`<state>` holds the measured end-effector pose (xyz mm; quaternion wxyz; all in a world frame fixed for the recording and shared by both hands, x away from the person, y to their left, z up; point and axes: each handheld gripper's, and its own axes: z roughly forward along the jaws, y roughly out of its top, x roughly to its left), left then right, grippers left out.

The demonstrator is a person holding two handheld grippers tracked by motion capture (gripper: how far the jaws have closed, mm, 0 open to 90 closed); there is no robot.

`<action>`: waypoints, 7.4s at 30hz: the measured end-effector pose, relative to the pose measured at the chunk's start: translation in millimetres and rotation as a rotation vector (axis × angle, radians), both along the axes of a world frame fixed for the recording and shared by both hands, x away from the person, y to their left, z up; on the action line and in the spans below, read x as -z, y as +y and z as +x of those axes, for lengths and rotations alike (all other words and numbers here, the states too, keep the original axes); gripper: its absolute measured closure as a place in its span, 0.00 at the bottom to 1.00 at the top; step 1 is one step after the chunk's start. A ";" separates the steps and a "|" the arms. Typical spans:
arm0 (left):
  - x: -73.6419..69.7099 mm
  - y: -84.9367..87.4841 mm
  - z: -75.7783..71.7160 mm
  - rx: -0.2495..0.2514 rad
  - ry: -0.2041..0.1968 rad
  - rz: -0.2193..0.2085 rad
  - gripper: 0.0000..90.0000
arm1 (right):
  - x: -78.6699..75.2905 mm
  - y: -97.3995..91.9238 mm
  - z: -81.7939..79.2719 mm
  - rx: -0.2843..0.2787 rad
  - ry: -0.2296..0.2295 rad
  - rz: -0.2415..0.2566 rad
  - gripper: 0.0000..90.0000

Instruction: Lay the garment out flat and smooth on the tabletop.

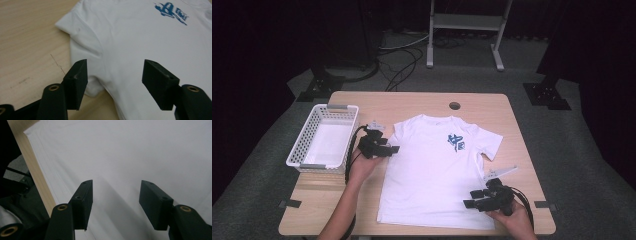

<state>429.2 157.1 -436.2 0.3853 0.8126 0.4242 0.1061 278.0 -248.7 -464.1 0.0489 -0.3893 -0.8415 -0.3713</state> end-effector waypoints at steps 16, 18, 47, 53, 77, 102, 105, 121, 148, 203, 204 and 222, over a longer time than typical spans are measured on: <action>13.2 -17.4 70.1 -0.109 0.143 -0.057 0.62 | 5.4 -7.3 -10.6 -0.007 0.005 0.009 0.47; 15.2 -21.0 74.6 -0.118 0.158 -0.042 0.62 | 6.0 -9.0 -12.2 -0.004 0.006 0.018 0.47; 4.6 -127.0 -11.8 0.309 0.103 -0.007 0.80 | 9.2 -16.2 -17.8 0.003 0.006 0.058 0.48; -10.4 -108.6 -0.4 0.237 0.076 -0.040 0.67 | 8.5 -13.4 -19.5 0.010 -0.004 0.046 0.46; 6.1 -101.7 51.2 0.159 0.157 -0.028 0.72 | 9.3 -12.8 -19.7 0.014 -0.003 0.058 0.46; 14.0 -103.8 57.1 0.162 0.210 -0.032 0.82 | 10.4 -15.5 -21.9 0.020 0.002 0.074 0.45; 14.4 -105.8 54.7 0.188 0.218 -0.040 0.93 | 10.4 -15.2 -22.3 0.020 -0.002 0.072 0.45; 7.9 -105.8 53.9 0.201 0.186 -0.031 1.00 | 11.2 -16.4 -23.9 0.025 -0.004 0.081 0.45; -10.6 -40.7 67.6 0.067 0.179 -0.095 1.00 | 11.6 -17.3 -23.5 0.022 -0.005 0.084 0.46; -36.7 37.3 73.6 -0.159 0.114 -0.041 1.00 | 11.4 -16.3 -24.7 0.028 -0.010 0.080 0.45; -36.6 38.7 73.7 -0.164 0.112 -0.040 1.00 | 11.3 -16.3 -24.6 0.028 -0.009 0.080 0.45; -35.8 59.7 71.0 -0.259 0.099 -0.012 0.88 | 10.1 -14.9 -25.2 0.029 -0.006 0.066 0.45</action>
